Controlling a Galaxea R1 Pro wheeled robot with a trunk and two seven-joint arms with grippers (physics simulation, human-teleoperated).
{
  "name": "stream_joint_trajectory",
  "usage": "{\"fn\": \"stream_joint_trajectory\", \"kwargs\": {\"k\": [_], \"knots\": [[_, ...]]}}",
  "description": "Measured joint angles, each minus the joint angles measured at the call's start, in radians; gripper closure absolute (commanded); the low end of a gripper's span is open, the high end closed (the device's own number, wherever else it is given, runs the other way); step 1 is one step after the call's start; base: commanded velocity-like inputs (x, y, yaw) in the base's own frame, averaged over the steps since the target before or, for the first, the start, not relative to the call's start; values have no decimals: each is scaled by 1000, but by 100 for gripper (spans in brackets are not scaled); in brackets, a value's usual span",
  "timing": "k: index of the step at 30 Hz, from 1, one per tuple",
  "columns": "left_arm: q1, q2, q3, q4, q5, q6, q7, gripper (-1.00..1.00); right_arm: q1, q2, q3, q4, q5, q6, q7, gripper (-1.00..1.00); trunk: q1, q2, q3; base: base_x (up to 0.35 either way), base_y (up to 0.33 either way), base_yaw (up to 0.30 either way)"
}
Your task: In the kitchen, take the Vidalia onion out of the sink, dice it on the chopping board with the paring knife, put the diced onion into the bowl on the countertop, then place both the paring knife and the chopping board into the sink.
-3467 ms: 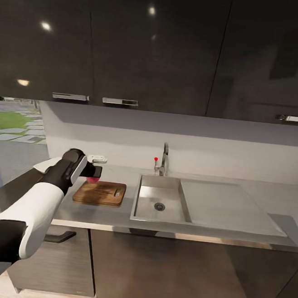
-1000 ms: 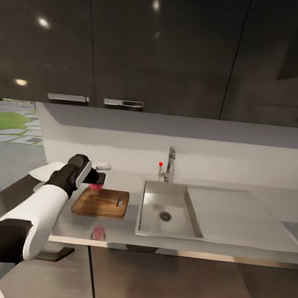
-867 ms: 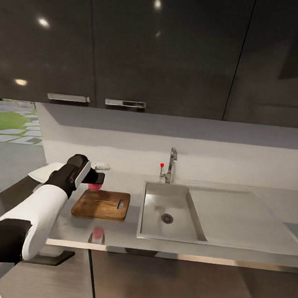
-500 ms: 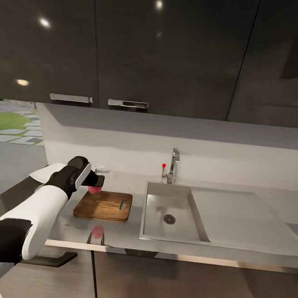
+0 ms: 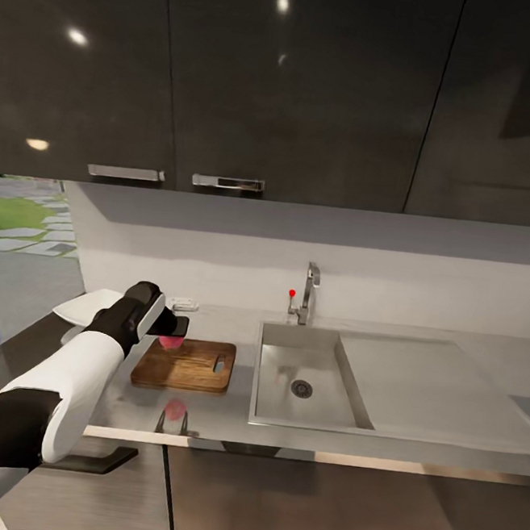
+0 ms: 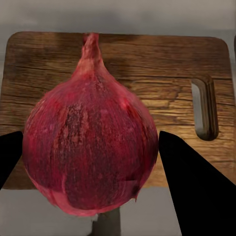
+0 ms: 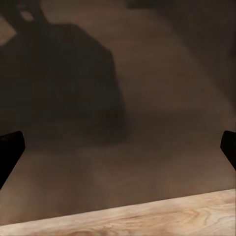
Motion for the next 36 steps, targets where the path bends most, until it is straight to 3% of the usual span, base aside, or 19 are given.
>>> {"fn": "stream_joint_trajectory", "kwargs": {"k": [8,36], "knots": [[0,-13,0,16,0,0,-1,100,0,0,0,0,0,0,0,-100,0,0,-10,0,0,0],[0,-14,0,19,-2,-1,-1,100,0,2,0,0,0,0,0,-100,0,0,-49,15,0,0]]}}
